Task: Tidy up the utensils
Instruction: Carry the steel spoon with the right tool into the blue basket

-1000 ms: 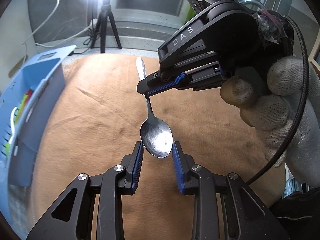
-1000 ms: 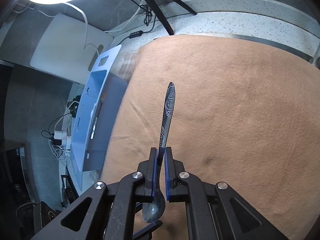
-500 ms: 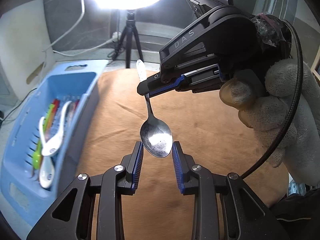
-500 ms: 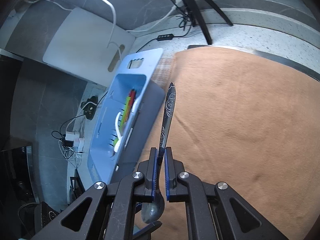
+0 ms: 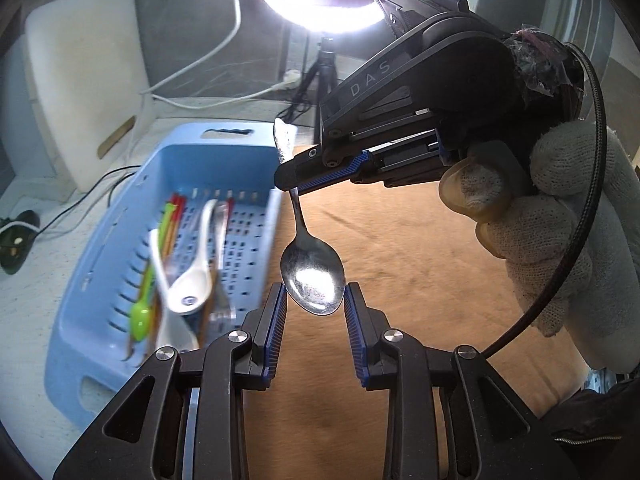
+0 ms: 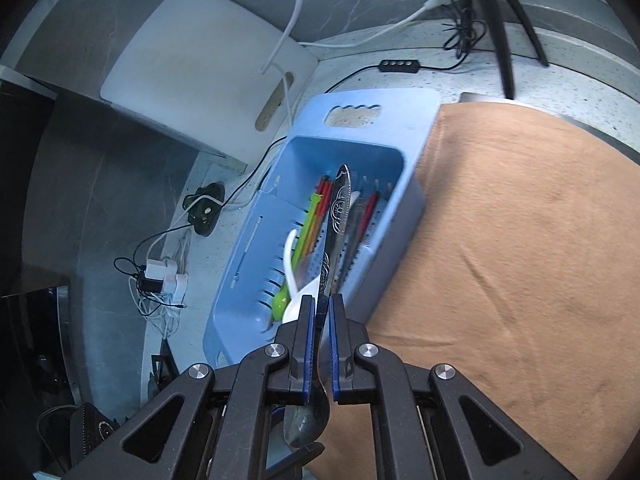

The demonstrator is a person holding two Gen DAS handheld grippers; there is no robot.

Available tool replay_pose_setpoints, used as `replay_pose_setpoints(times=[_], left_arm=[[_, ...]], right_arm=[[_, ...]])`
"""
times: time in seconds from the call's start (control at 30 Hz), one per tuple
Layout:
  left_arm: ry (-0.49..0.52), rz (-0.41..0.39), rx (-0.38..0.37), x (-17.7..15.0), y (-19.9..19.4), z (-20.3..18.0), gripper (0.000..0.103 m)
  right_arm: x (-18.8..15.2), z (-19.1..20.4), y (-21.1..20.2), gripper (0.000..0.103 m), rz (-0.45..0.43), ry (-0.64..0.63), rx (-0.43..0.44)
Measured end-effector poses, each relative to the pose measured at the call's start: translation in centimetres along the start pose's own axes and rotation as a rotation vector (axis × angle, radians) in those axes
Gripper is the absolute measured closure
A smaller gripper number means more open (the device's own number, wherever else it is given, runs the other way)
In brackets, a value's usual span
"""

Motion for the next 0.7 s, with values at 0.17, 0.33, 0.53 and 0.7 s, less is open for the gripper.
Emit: replay_pose_setpoints(times=[0.17, 0.33, 0.53, 0.7], left_arm=[[-0.005, 0.013, -0.001, -0.1, 0.0, 2.0, 0.075], [-0.012, 0.028, -0.015, -0.3, 0.2, 3.4, 0.075], [-0.026, 0.049, -0.027, -0.5, 0.6, 4.7, 0.075], [-0.044, 0.067, -0.042, -0.5, 1.1, 5.5, 0.075]], right_arm=[[0.7, 1.0, 1.6, 0.097, 0.01, 0.009, 0.009], [1.4, 1.6, 3.1, 0.097, 0.023, 0.024, 0.01], [2.1, 2.0, 4.8, 0.097, 0.037, 0.039, -0.008], [2.7, 1.9, 5.9, 0.097, 0.05, 0.053, -0.024]])
Point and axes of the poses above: each gripper's, at about its wrist camera, not at the fingertips, and y roughly the way its jaws point, z to its left, x to its top, the point moved 3 cm from there along y, roughly the way its jaws point, and after that the axes turned 14 degrees about z, right-handed, at the moved point
